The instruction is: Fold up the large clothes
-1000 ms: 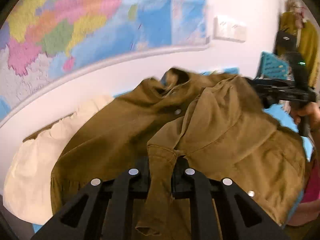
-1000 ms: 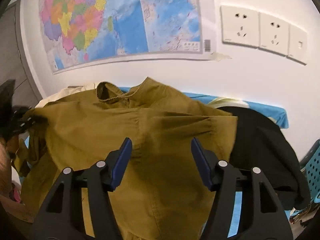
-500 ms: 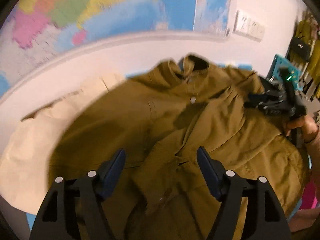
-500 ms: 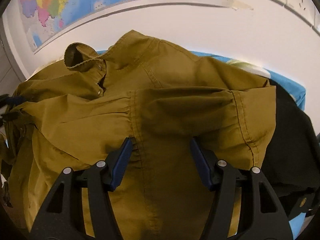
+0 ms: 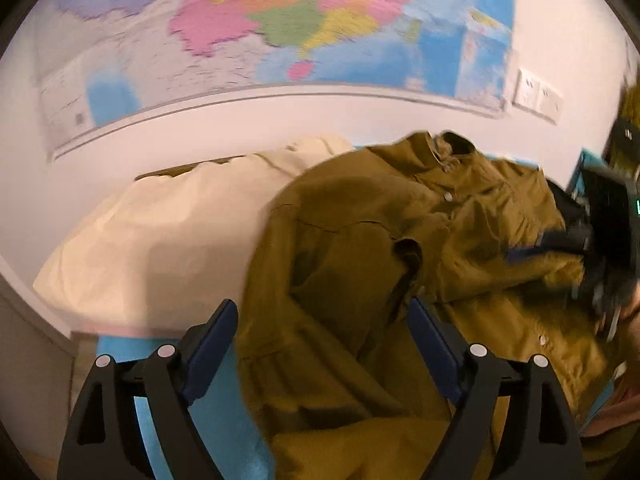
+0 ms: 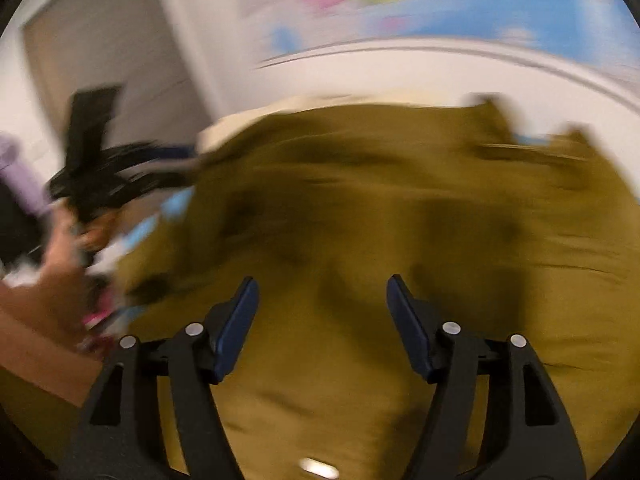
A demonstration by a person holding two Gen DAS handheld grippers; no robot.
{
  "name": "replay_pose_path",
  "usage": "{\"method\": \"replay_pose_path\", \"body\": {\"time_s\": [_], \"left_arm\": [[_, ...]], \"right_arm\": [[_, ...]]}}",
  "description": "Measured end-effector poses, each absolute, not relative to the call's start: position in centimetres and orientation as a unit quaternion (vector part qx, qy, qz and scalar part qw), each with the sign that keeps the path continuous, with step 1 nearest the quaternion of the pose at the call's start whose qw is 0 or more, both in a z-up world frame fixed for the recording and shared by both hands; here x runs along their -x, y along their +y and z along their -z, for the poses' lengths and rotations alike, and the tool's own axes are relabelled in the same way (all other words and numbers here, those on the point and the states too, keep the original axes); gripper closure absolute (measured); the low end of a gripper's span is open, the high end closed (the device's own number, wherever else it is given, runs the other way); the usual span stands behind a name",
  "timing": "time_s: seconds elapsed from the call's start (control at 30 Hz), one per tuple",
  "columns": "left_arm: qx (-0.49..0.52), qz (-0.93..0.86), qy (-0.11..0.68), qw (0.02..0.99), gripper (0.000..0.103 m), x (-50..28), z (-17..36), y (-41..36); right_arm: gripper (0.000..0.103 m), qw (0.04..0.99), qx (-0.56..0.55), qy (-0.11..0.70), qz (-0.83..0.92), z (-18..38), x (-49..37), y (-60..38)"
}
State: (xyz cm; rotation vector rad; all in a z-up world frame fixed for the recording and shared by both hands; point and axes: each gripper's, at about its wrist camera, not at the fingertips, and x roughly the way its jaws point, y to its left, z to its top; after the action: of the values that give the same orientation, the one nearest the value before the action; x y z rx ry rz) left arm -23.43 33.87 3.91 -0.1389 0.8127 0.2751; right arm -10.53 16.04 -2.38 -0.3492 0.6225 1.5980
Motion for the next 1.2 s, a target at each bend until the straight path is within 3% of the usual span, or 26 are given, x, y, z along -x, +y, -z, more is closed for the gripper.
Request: {"method": "replay_pose_path", "body": {"time_s": [0.3,0.4,0.5,0.57,0.6,0.63,0.7,0.87,1.03,1.2], "left_arm": [[0.114,-0.137,0.358,0.917,0.02,26.9,-4.9,35.5],[0.116,-0.131,0.365,0.915,0.02,28.1,-4.1,35.4],[0.125,-0.122,0.369,0.913,0.019,28.8,-3.3,35.5],[0.128,-0.106,0.382,0.909,0.019,29.0,-2.4,35.3],[0.129,-0.096,0.39,0.907,0.019,28.9,-2.1,35.1],[0.135,-0.075,0.408,0.9,0.019,28.6,-1.4,34.9],[0.138,-0.063,0.43,0.89,0.02,28.4,-0.5,34.5],[0.17,0.004,0.368,0.914,0.021,31.1,-3.6,33.6],[0.124,0.068,0.324,0.935,0.018,33.0,-6.4,30.1],[0.107,0.07,0.357,0.925,0.018,30.5,-3.9,28.7]], "right_arm": [[0.036,0.512,0.117,0.358,-0.772,5.3,16.3,23.7],[0.025,0.508,0.092,0.392,-0.761,6.2,15.9,23.4],[0.026,0.497,0.076,0.433,-0.748,7.7,15.7,23.5],[0.031,0.489,0.06,0.444,-0.748,8.1,16.0,23.7],[0.046,0.481,0.05,0.45,-0.751,8.1,16.3,24.2],[0.071,0.469,0.042,0.453,-0.757,7.9,16.6,24.9],[0.098,0.477,0.046,0.428,-0.766,6.4,17.3,25.1],[0.098,0.507,0.094,0.332,-0.79,0.2,18.5,21.6],[0.102,0.584,0.144,0.201,-0.773,-8.5,17.9,13.0],[0.102,0.664,0.128,0.216,-0.704,-8.4,13.2,9.3]]}}
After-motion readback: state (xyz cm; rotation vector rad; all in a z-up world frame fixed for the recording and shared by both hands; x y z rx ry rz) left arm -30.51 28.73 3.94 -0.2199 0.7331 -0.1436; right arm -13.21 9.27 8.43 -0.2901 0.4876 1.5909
